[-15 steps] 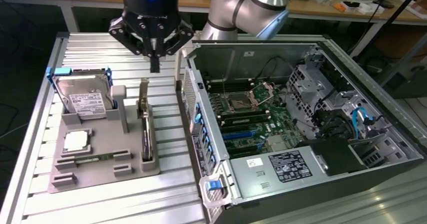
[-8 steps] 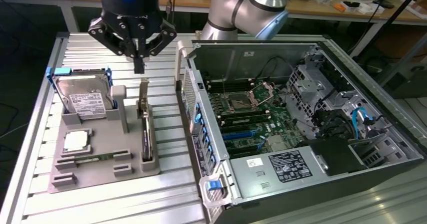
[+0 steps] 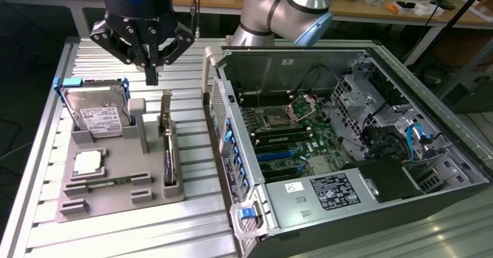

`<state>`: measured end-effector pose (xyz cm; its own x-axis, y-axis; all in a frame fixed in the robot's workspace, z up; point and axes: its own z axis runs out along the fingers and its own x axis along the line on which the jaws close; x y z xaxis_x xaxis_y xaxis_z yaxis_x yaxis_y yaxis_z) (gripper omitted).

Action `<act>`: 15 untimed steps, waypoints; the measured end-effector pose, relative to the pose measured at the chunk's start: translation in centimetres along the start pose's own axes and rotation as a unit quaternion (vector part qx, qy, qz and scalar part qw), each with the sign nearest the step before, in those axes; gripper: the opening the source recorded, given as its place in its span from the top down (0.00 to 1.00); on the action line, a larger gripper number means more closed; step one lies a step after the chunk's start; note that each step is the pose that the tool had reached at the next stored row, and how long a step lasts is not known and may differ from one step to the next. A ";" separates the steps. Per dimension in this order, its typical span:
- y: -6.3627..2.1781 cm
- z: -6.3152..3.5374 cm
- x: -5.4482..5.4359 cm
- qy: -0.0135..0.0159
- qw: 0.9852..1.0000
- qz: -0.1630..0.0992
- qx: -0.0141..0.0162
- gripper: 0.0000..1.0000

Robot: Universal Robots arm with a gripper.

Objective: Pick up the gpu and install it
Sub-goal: 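Pick up the gpu and move the gpu toward the slot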

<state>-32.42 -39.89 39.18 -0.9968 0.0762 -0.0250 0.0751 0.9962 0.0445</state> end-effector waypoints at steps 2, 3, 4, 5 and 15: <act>0.00 0.00 0.0 0.000 1.000 0.000 0.000 0.89; 0.00 0.00 0.0 0.000 1.000 0.000 0.000 0.89; 0.00 0.00 0.0 0.000 1.000 0.000 0.000 0.89; 0.00 0.00 0.0 0.000 1.000 0.000 0.000 0.89; 0.00 0.00 0.0 0.000 1.000 0.000 0.000 0.40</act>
<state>-32.42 -39.89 39.18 -0.9968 0.0762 -0.0250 0.0750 0.9962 0.0445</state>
